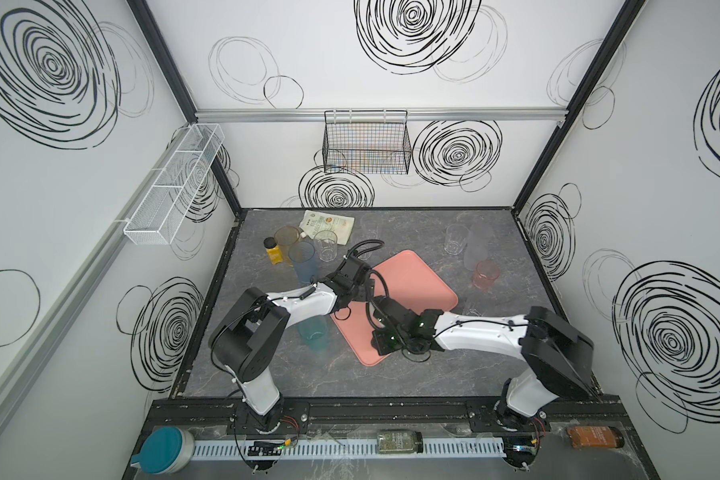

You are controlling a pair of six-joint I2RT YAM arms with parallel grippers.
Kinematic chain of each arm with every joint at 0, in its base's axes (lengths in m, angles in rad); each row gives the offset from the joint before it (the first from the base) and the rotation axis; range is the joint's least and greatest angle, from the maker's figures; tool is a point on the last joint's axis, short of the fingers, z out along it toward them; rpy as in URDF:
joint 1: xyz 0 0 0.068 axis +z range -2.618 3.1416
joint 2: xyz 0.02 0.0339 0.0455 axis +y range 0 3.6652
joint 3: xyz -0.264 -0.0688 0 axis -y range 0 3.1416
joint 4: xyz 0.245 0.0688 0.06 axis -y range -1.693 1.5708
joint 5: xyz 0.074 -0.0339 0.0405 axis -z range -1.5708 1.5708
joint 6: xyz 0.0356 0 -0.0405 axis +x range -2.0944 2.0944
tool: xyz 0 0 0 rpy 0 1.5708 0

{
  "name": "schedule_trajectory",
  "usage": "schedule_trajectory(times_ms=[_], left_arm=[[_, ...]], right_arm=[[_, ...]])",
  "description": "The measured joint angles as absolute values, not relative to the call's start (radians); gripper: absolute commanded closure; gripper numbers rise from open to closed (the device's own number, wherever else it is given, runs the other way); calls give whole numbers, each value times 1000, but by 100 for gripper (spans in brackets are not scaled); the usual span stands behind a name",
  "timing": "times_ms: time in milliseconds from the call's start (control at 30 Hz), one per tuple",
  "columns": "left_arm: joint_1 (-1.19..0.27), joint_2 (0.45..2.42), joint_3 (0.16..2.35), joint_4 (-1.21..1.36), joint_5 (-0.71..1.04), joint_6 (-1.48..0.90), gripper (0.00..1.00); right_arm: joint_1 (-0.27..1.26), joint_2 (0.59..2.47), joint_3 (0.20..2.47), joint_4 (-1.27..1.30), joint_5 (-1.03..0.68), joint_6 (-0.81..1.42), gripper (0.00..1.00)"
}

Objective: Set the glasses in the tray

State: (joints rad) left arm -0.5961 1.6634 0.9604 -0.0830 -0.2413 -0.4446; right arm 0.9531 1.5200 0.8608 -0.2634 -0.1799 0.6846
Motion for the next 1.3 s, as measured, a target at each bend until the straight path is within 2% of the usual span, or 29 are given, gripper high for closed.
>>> schedule_trajectory(times_ms=[167,300,400,567,667,933,1133,1300], left_arm=[[-638,1492,936,-91,-250,-458,0],[-773,1378,876,-96,-278,-496,0],[-915,1356,831,-103,-297,-539,1],[-1073,1356,757,-125,-318,-611,1],[-1096,1358,712,-120,-321,-648,1],[-1083,1377,636,-79,-319,-701,1],[-1007,1414,581,-17,-301,-727,1],[-956,1484,598,-22,-313,-725,1]], right_arm=[[704,1333,837,-378,-118,611,57],[480,1293,821,-389,-74,547,47],[376,1349,836,-380,-62,514,42],[262,1610,1031,-388,-107,486,34],[237,1738,1125,-371,-126,474,33],[237,1904,1227,-370,-158,458,32],[237,1952,1256,-360,-185,447,38],[237,1898,1161,-293,-196,453,48]])
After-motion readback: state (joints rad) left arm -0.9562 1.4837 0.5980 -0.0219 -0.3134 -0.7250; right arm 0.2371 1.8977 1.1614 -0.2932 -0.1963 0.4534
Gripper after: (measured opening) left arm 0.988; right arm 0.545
